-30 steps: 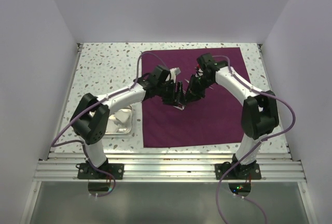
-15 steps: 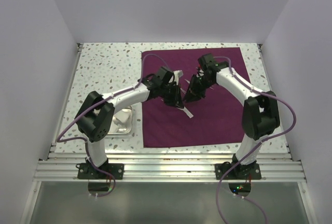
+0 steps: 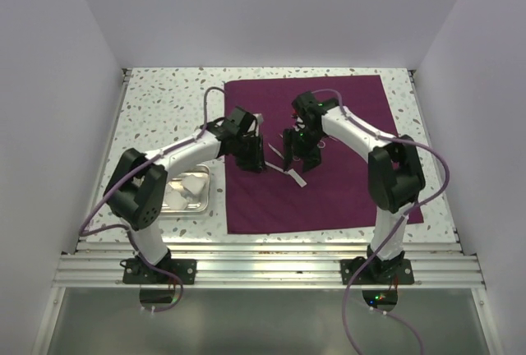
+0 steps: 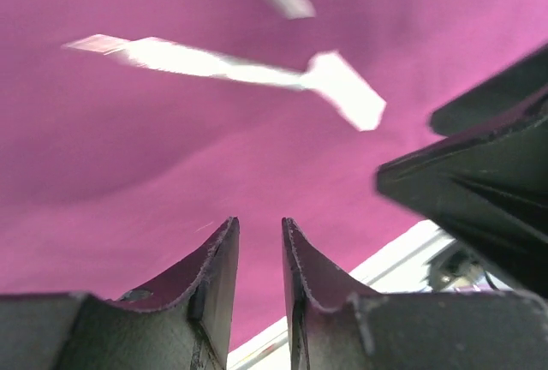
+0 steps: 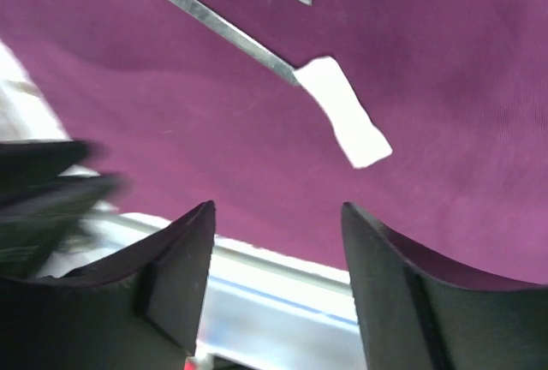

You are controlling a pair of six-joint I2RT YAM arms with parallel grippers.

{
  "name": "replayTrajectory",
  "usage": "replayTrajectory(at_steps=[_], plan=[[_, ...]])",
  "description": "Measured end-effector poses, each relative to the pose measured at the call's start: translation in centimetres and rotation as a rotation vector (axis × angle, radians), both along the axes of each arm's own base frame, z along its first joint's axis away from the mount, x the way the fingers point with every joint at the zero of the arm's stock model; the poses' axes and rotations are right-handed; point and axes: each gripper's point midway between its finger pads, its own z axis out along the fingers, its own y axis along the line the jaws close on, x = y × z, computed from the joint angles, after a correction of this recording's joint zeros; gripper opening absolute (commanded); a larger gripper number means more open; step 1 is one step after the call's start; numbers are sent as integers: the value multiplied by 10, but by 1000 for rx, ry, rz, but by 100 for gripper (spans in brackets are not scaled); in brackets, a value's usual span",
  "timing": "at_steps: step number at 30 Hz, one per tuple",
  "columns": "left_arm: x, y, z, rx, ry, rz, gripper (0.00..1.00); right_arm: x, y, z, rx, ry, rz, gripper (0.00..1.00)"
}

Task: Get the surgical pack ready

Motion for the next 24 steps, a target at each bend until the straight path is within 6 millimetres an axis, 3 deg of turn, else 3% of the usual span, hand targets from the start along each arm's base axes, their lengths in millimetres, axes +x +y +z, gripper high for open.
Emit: replayTrajectory(at_steps=[3,5,7,15,24], plan=[[-1,35,-2,34,15,72,33,-4,6,-15,-81,-24,115,58],[-3,57,1,52,20,118,33,-7,8,-24,-125,-35,183,49],[-4,69,6,56,13,143,33,-8,7,-30,-161,-43,226,46],[-12,71,17,42,-2,137,33,9,-6,-47,-256,-71,310,59],[-18,72,12,43,19,131,33,9,-11,-64,-290,-49,353,56]])
